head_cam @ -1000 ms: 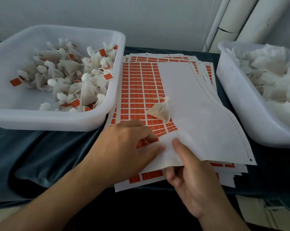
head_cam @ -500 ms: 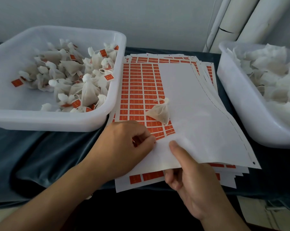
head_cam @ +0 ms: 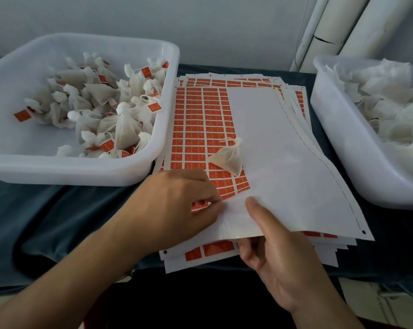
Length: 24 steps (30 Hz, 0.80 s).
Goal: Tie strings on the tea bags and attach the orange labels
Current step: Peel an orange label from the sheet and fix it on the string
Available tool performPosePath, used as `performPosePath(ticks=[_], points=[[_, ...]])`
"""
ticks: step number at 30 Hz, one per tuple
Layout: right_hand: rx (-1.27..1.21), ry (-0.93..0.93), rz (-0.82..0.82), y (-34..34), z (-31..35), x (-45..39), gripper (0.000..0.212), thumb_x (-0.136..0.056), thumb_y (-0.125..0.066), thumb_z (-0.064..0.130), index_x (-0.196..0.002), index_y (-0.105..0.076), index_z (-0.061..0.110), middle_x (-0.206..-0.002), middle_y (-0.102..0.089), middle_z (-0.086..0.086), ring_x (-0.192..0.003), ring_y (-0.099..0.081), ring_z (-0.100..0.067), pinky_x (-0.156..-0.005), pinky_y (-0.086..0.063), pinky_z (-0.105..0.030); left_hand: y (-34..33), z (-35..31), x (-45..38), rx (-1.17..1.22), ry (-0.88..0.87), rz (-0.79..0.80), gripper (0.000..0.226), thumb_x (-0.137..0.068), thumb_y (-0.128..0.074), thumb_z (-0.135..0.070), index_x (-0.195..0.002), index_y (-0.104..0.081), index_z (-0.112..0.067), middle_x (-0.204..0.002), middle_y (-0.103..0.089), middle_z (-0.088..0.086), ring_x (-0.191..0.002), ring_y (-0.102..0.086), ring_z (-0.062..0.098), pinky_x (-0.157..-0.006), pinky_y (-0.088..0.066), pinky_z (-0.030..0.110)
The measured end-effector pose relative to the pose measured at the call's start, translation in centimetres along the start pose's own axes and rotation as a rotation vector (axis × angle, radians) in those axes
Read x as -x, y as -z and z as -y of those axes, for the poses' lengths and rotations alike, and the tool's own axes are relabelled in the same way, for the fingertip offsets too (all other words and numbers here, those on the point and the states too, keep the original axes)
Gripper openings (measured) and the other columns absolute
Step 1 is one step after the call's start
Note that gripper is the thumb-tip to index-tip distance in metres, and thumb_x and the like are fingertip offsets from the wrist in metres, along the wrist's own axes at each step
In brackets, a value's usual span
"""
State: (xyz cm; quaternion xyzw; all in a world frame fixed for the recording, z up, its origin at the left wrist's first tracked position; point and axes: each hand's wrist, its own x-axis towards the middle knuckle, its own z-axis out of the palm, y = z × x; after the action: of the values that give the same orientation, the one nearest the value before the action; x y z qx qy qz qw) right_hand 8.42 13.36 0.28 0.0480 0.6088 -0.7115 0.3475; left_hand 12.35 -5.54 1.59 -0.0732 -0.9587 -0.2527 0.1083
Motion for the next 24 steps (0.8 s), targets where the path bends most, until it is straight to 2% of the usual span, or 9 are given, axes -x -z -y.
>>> performPosePath(ticks=[2,5,8,15,17,20,24], points=[[0.039,0.011,0.011,0.2,0.0,0.0,0.026,-0.066,-0.067,0.058,-0.070,-0.079,0.035,-0.055,-0.060,-0.010,-0.043,-0.049,-0.016,-0.040,-0.040,-0.023,-0.3,0.2,0.0,0.071,0.052,-0.011,0.023,-0.092,-0.063,-0.047,-0.091,-0.079,-0.030,-0.086,-0.068,-0.023,-0.079,-0.066,-0.001,-0.070,-0.055,0.015],[0.081,0.015,0.034,0.4,0.0,0.0,0.031,-0.062,-0.066,0.061,-0.076,-0.079,0.037,-0.055,-0.061,-0.012,-0.043,-0.051,-0.017,-0.041,-0.042,-0.024,-0.9,0.5,0.1,0.205,0.159,-0.051,0.017,-0.088,-0.066,-0.043,-0.083,-0.076,-0.030,-0.079,-0.068,-0.024,-0.081,-0.067,-0.002,-0.072,-0.049,0.008],[0.100,0.022,0.049,0.5,0.0,-0.1,0.033,-0.057,-0.067,0.064,-0.073,-0.078,0.038,-0.056,-0.063,-0.012,-0.044,-0.053,-0.018,-0.042,-0.043,-0.024,-1.2,0.7,0.2,0.274,0.256,-0.068,0.015,-0.088,-0.067,-0.042,-0.080,-0.074,-0.031,-0.087,-0.070,-0.027,-0.085,-0.068,-0.004,-0.075,-0.047,0.003],[0.122,0.024,0.053,0.7,-0.2,-0.3,0.038,-0.056,-0.066,0.067,-0.076,-0.078,0.037,-0.057,-0.064,-0.013,-0.044,-0.053,-0.018,-0.044,-0.045,-0.024,-1.4,1.0,0.3,0.281,0.322,-0.080,0.014,-0.089,-0.066,-0.042,-0.079,-0.070,-0.034,-0.087,-0.069,-0.028,-0.085,-0.067,-0.004,-0.078,-0.049,0.005],[0.171,0.028,0.057,0.9,-0.2,-0.3,0.043,-0.056,-0.066,0.073,-0.078,-0.078,0.037,-0.059,-0.067,-0.014,-0.046,-0.056,-0.019,-0.050,-0.047,-0.028,-1.5,1.1,0.4,0.284,0.342,-0.095,0.014,-0.090,-0.066,-0.041,-0.079,-0.069,-0.034,-0.087,-0.068,-0.029,-0.085,-0.067,-0.005,-0.076,-0.049,0.003],[0.278,0.063,0.051,1.5,-0.4,-0.3,0.048,-0.069,-0.067,0.084,-0.083,-0.076,0.040,-0.065,-0.071,-0.013,-0.053,-0.063,-0.022,-0.066,-0.048,-0.037,-1.7,1.3,0.4,0.310,0.385,-0.105,0.016,-0.092,-0.062,-0.041,-0.081,-0.066,-0.031,-0.087,-0.067,-0.031,-0.082,-0.066,-0.007,-0.067,-0.048,0.003],[0.375,0.068,0.103,2.0,0.0,0.0,0.046,-0.065,-0.061,0.081,-0.089,-0.072,0.044,-0.070,-0.073,-0.011,-0.058,-0.066,-0.026,-0.065,-0.050,-0.036,-1.9,1.6,0.5,0.383,0.436,-0.097,0.015,-0.098,-0.056,-0.037,-0.086,-0.061,-0.030,-0.087,-0.065,-0.032,-0.080,-0.064,-0.009,-0.062,-0.046,0.002]])
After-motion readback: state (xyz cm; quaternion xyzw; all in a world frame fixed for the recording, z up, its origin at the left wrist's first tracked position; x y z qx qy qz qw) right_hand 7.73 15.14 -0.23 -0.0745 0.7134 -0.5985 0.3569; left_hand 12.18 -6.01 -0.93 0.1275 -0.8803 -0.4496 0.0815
